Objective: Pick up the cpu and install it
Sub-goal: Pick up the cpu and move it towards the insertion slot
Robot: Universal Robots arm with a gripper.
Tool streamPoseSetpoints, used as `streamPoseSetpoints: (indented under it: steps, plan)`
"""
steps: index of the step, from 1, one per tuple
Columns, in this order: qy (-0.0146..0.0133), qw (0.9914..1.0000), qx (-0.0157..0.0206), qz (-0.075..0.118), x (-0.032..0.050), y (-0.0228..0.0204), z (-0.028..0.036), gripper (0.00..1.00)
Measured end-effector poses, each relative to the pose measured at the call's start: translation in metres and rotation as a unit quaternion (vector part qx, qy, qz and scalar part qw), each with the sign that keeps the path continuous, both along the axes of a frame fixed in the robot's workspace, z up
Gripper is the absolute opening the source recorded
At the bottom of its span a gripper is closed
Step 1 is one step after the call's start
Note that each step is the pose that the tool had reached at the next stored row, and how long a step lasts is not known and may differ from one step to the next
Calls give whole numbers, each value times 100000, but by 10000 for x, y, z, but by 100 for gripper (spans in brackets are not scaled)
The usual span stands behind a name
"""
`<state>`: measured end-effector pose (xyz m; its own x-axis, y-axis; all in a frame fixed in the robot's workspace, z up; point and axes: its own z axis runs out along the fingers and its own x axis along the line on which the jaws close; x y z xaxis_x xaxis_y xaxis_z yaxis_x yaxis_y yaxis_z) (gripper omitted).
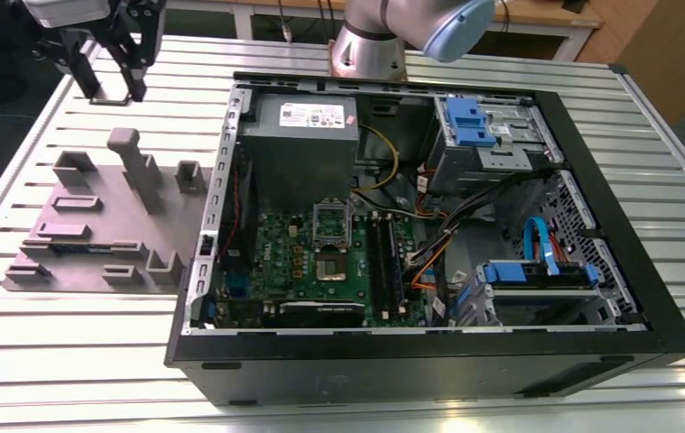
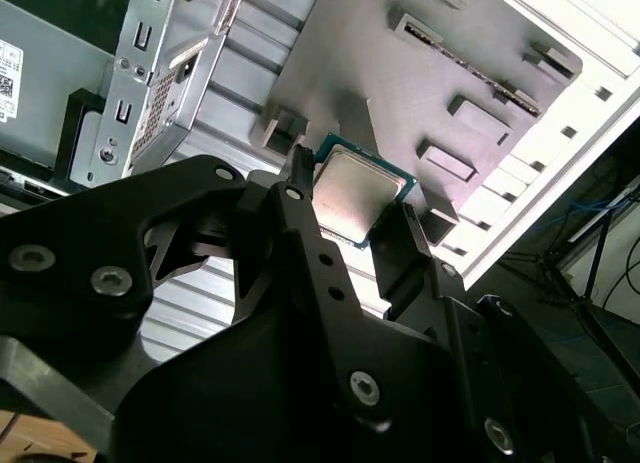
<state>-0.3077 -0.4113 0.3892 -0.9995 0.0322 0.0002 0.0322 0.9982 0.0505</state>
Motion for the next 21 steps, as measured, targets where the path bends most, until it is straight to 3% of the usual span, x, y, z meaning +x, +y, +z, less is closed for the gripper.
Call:
streamPoseSetpoints:
  steps: [21]
  plan:
    - [3,100000,-3,-2,183,0,0,47]
